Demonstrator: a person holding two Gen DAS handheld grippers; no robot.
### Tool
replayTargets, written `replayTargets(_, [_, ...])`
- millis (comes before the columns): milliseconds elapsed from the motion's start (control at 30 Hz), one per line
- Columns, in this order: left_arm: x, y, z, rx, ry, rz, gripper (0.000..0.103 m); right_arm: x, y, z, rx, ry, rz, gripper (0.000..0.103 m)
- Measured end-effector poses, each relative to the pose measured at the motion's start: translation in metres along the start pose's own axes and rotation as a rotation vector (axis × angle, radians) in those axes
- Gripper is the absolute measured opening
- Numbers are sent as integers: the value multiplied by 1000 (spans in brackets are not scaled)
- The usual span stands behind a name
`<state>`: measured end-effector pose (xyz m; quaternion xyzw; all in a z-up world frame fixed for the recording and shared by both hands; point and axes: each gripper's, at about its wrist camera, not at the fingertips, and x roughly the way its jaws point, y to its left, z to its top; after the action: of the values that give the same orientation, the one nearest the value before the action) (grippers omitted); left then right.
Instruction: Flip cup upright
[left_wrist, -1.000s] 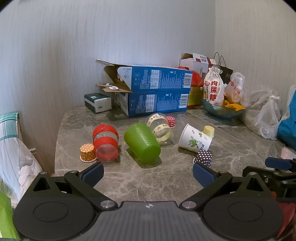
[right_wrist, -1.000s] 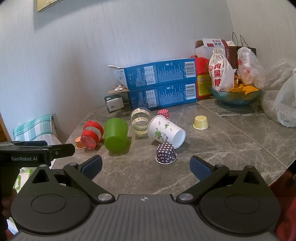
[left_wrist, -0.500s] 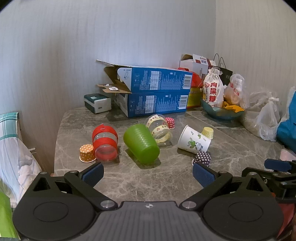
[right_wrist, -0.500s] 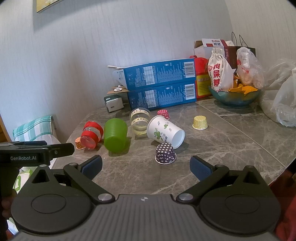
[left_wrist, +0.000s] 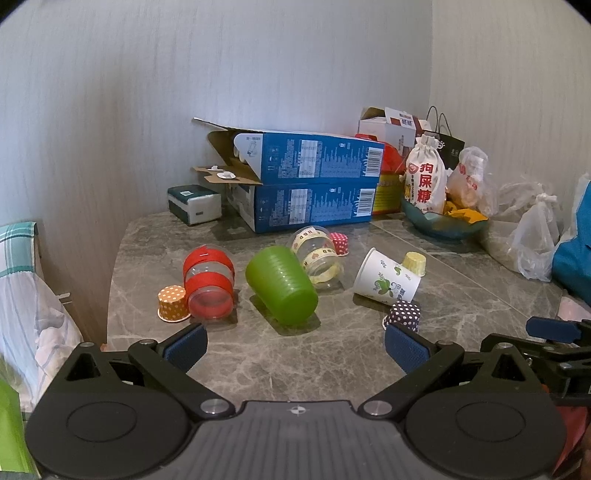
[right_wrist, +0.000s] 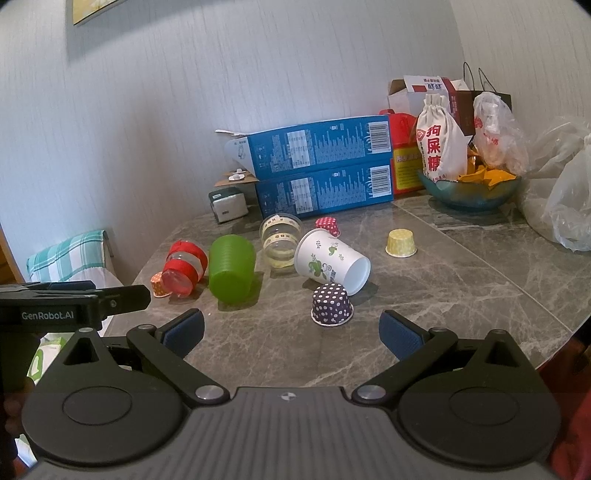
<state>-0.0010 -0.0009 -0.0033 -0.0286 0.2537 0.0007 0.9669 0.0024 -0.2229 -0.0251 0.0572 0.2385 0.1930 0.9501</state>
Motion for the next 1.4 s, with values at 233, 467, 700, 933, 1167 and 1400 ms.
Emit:
replayTargets(233, [0,-1,0,0,-3,6,103,0,0,0,4,3,-1,102])
replayTargets(467, [-1,-1,-1,4,-3,4,103,1,0,1,4,4,1,102])
replayTargets(700, [-1,-1,-1,4,-2,4,103,1,0,0,8,6,0,102])
replayTargets(933, [1,-1,-1,-1,2,5,103,2,0,-2,9,14,0,102])
replayTargets(1167, [3,-2,-2,-3,6,4,103,3,-2,-1,14,18,2,102])
replayTargets(1400, [5,-1,-1,-11,15,11,103,3,-2,-1,16,21,3,102])
